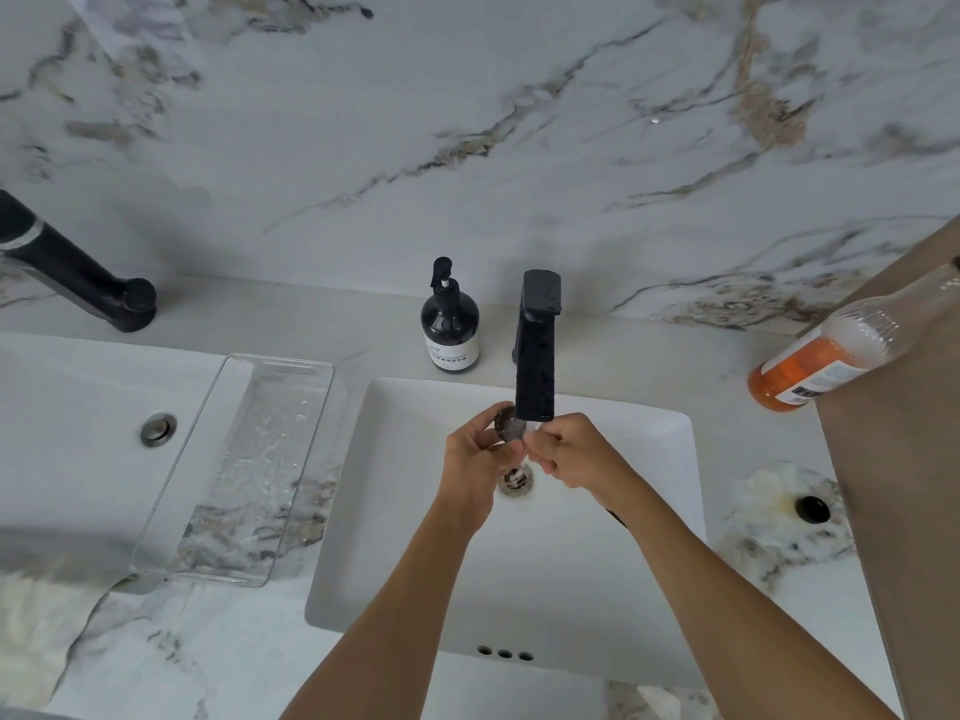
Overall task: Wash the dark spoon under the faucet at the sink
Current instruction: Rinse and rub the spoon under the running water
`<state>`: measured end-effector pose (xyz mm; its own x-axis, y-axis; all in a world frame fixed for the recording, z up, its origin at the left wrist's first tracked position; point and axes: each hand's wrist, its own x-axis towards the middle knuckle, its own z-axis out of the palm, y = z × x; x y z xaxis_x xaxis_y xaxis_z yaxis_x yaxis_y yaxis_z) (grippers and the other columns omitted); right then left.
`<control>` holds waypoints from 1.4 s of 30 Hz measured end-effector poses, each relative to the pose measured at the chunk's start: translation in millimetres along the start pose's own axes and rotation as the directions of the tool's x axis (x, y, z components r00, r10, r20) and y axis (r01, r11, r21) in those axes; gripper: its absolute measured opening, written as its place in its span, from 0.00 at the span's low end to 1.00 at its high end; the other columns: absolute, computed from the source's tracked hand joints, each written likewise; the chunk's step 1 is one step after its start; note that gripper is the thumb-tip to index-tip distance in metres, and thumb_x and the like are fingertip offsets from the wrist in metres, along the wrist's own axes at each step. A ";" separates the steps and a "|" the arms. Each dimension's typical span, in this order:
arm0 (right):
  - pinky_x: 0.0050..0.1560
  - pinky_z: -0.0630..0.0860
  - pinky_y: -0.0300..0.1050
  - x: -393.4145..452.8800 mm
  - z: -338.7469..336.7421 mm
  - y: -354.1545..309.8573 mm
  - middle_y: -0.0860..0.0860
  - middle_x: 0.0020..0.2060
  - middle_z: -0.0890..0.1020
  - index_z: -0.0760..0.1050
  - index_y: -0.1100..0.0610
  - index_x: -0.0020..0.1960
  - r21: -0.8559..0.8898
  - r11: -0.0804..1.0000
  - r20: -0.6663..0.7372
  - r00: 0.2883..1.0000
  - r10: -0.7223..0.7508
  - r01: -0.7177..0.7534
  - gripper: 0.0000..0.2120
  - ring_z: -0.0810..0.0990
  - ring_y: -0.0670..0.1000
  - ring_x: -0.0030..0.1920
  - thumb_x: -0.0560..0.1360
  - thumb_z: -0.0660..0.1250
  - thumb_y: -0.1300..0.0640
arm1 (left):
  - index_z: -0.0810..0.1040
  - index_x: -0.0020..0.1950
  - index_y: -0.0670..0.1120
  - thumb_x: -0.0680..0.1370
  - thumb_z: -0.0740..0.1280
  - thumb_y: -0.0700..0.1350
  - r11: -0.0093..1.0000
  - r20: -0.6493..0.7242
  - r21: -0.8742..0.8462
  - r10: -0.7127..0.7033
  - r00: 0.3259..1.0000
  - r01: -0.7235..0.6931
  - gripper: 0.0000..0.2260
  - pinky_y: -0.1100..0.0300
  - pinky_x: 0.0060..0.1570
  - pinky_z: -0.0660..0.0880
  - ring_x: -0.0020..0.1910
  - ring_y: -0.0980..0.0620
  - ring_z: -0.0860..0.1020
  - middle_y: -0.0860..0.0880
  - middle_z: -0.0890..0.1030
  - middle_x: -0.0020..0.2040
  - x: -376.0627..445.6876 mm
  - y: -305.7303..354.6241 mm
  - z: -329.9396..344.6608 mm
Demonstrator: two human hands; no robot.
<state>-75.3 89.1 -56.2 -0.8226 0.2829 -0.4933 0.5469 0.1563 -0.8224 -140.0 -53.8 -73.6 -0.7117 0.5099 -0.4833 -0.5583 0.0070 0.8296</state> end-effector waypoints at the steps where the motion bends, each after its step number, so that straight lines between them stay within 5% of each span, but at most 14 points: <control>1: 0.26 0.63 0.37 0.3 -1.5 -0.1 0.52 0.30 0.76 0.75 0.70 0.42 0.008 1.000 0.037 0.999 0.015 -0.015 0.17 0.70 0.46 0.26 0.82 0.63 0.58 | 0.80 0.64 0.42 0.75 0.65 0.24 1.000 -0.008 -0.011 -0.008 1.000 0.008 0.23 0.41 0.61 0.76 0.49 0.37 0.80 0.34 0.84 0.53 0.3 0.0 -1.4; 5: 0.28 0.62 0.38 -1.5 -5.1 0.1 0.52 0.33 0.77 0.76 0.63 0.42 0.084 0.994 0.154 0.987 0.054 -0.068 0.12 0.68 0.46 0.28 0.82 0.60 0.63 | 0.79 0.65 0.41 0.75 0.64 0.23 0.999 -0.034 -0.029 -0.018 0.999 0.017 0.22 0.44 0.59 0.78 0.48 0.38 0.82 0.38 0.86 0.50 0.4 1.4 -5.6; 11: 0.23 0.59 0.37 -0.2 2.8 -5.8 0.47 0.23 0.74 0.77 0.66 0.39 0.022 1.000 -0.019 1.000 0.023 -0.023 0.19 0.66 0.46 0.23 0.80 0.66 0.51 | 0.80 0.64 0.42 0.75 0.65 0.23 0.998 -0.003 -0.060 -0.007 1.000 0.007 0.22 0.46 0.59 0.80 0.50 0.39 0.83 0.35 0.85 0.55 -1.0 1.6 -2.7; 14: 0.23 0.59 0.36 0.4 -1.2 -4.4 0.48 0.24 0.72 0.73 0.64 0.35 0.045 0.999 0.010 1.000 0.002 -0.002 0.20 0.65 0.45 0.23 0.81 0.65 0.53 | 0.80 0.64 0.42 0.75 0.65 0.23 0.997 -0.007 -0.072 -0.009 1.000 0.008 0.22 0.46 0.60 0.79 0.49 0.40 0.83 0.37 0.85 0.53 -0.7 1.4 -1.9; 18: 0.27 0.61 0.37 -3.0 -12.2 1.8 0.51 0.30 0.75 0.78 0.69 0.47 0.066 0.997 0.141 0.989 0.036 -0.046 0.13 0.68 0.46 0.28 0.82 0.62 0.60 | 0.78 0.66 0.41 0.75 0.65 0.24 0.997 -0.026 -0.071 -0.027 0.999 0.025 0.23 0.46 0.58 0.80 0.48 0.39 0.84 0.40 0.86 0.50 -0.1 0.2 -2.3; 23: 0.24 0.60 0.38 -3.7 -4.2 -4.0 0.53 0.29 0.75 0.73 0.63 0.37 -0.022 0.999 0.009 0.999 0.033 -0.033 0.21 0.66 0.48 0.26 0.80 0.65 0.47 | 0.79 0.65 0.42 0.75 0.65 0.23 0.992 -0.030 -0.122 -0.029 0.999 0.025 0.23 0.53 0.53 0.81 0.47 0.42 0.85 0.42 0.87 0.49 -1.8 0.2 2.0; 29: 0.27 0.61 0.39 -3.2 -8.3 -3.7 0.49 0.29 0.77 0.78 0.70 0.48 0.070 0.996 0.106 0.993 0.050 -0.058 0.14 0.69 0.45 0.27 0.82 0.62 0.59 | 0.78 0.64 0.41 0.75 0.65 0.23 0.990 -0.048 -0.143 -0.002 0.999 -0.005 0.22 0.50 0.54 0.82 0.47 0.42 0.85 0.42 0.87 0.48 2.2 5.6 -2.8; 35: 0.25 0.62 0.39 3.2 -1.3 -12.9 0.50 0.26 0.75 0.76 0.61 0.36 -0.037 0.999 -0.037 0.999 0.034 -0.035 0.20 0.67 0.47 0.24 0.79 0.67 0.46 | 0.78 0.64 0.40 0.75 0.64 0.21 0.980 -0.059 -0.198 0.017 0.998 -0.028 0.22 0.57 0.50 0.81 0.49 0.43 0.86 0.40 0.86 0.51 4.2 9.2 -3.0; 39: 0.27 0.62 0.37 1.8 -8.1 -12.3 0.52 0.29 0.74 0.77 0.68 0.42 0.011 1.000 0.041 0.999 0.009 -0.010 0.18 0.70 0.44 0.26 0.82 0.63 0.53 | 0.77 0.66 0.42 0.75 0.65 0.23 0.976 -0.086 -0.212 0.020 0.996 -0.038 0.23 0.56 0.52 0.81 0.48 0.42 0.85 0.40 0.86 0.49 3.6 10.1 -1.0; 42: 0.29 0.63 0.37 0.8 -10.2 -10.5 0.50 0.28 0.75 0.80 0.64 0.42 0.000 1.000 0.049 0.999 -0.003 0.003 0.15 0.70 0.48 0.29 0.81 0.63 0.55 | 0.76 0.65 0.45 0.76 0.65 0.24 0.963 -0.115 -0.270 -0.006 0.993 -0.026 0.23 0.54 0.55 0.81 0.46 0.44 0.85 0.39 0.86 0.48 2.6 6.5 1.3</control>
<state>-80.1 97.4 -45.1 -0.8308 0.2360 -0.5041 0.5446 0.1576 -0.8238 -144.9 -51.3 -69.1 -0.7528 0.4076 -0.5169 -0.6341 -0.2385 0.7355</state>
